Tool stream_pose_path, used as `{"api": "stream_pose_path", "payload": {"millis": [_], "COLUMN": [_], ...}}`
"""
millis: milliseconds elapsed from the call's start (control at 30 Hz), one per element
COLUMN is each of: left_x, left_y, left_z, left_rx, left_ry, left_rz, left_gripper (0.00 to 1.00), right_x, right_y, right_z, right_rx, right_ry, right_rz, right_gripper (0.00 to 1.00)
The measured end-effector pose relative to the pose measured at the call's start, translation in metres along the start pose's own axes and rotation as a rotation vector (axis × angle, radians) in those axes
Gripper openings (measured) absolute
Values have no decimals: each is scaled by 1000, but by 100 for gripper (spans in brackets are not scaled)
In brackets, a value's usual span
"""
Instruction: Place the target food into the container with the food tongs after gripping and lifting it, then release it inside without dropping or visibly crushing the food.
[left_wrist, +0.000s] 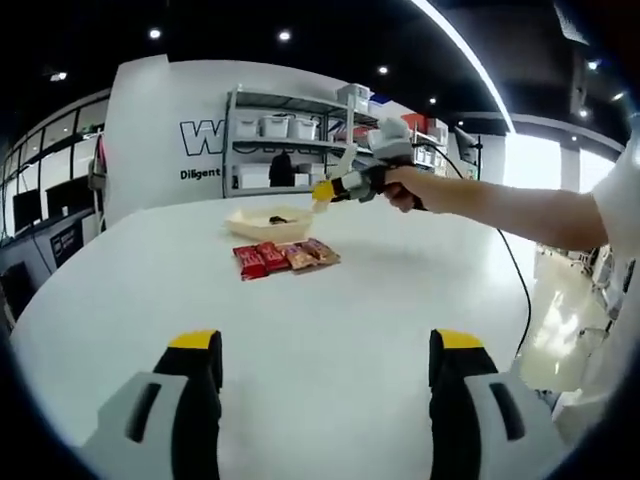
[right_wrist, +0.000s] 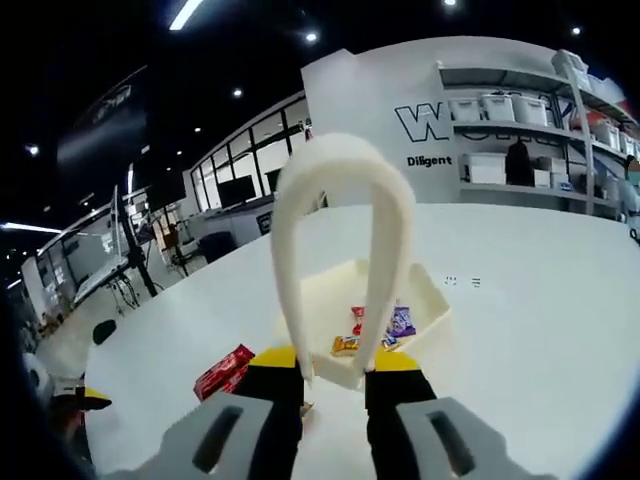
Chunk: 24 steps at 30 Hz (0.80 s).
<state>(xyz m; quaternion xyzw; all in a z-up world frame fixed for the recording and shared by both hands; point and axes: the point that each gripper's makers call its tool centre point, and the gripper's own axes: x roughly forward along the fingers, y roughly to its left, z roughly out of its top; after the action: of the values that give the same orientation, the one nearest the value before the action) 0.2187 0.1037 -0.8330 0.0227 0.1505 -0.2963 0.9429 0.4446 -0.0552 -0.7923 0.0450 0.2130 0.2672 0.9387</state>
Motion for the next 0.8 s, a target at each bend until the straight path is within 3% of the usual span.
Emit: {"api": "stream_pose_path", "payload": {"millis": [800], "left_x": [-24], "left_y": [-10], "left_z": [-4], "left_rx": [7], "left_ry": [-19], "left_rz": [-17], "left_gripper": [83], "right_x": [4], "right_y": [30], "right_z": [-40], "right_rx": [-6], "right_ry": [53], "right_rz": [14], "right_gripper": [17]}}
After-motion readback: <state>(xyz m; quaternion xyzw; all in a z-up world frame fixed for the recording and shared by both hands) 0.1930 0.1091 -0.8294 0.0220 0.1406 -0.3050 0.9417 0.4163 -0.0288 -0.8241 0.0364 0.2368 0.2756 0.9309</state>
